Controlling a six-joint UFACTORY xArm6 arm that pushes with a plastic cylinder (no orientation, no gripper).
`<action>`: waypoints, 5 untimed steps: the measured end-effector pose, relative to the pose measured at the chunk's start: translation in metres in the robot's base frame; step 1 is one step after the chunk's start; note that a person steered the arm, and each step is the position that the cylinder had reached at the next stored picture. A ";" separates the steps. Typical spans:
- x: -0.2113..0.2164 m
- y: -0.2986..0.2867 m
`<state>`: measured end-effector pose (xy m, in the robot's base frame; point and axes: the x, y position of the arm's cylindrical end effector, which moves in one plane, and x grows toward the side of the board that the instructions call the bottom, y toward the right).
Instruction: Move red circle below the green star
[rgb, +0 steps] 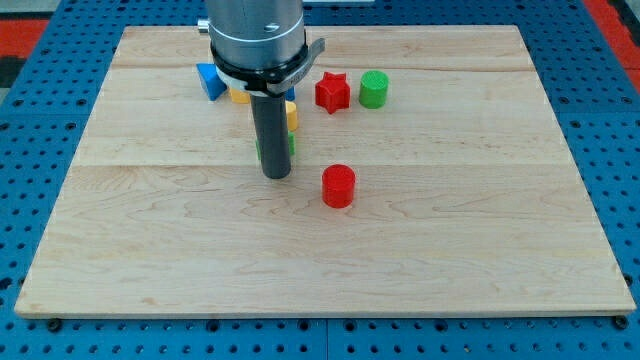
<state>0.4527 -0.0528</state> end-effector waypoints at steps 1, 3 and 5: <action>-0.005 0.000; -0.006 0.009; -0.017 0.107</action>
<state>0.4353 0.0538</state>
